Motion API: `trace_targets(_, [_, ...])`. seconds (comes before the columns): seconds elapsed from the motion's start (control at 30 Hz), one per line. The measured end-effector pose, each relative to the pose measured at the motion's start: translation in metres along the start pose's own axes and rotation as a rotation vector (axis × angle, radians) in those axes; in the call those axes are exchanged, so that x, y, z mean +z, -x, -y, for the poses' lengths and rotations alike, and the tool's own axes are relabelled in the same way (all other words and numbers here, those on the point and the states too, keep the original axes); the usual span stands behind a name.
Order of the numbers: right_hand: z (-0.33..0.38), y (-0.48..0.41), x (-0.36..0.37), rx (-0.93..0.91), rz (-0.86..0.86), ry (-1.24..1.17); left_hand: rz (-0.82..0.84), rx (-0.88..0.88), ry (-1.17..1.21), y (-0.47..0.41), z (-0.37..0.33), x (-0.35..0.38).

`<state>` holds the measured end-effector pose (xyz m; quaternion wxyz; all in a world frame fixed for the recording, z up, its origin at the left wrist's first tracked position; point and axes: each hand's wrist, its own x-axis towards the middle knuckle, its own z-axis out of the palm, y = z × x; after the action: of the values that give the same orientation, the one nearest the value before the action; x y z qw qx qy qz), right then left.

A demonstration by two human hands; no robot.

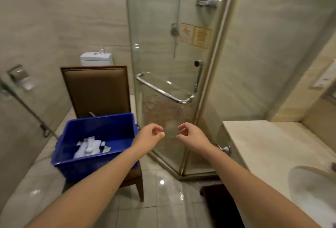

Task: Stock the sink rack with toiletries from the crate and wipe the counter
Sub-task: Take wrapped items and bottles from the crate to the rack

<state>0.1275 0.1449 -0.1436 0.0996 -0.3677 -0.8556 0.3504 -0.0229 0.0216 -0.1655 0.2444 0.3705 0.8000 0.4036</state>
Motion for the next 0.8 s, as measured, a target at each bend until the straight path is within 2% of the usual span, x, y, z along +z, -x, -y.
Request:
trace_targets(0.47, [0.095, -0.114, 0.103, -0.264, 0.375, 0.018, -0.325, -0.304, 0.005, -0.020, 0.094, -0.088])
trace_targets(0.8, [0.116, -0.187, 0.147, -0.366, 0.556, 0.044, -0.491, -0.493, 0.001, -0.039, 0.130, -0.112])
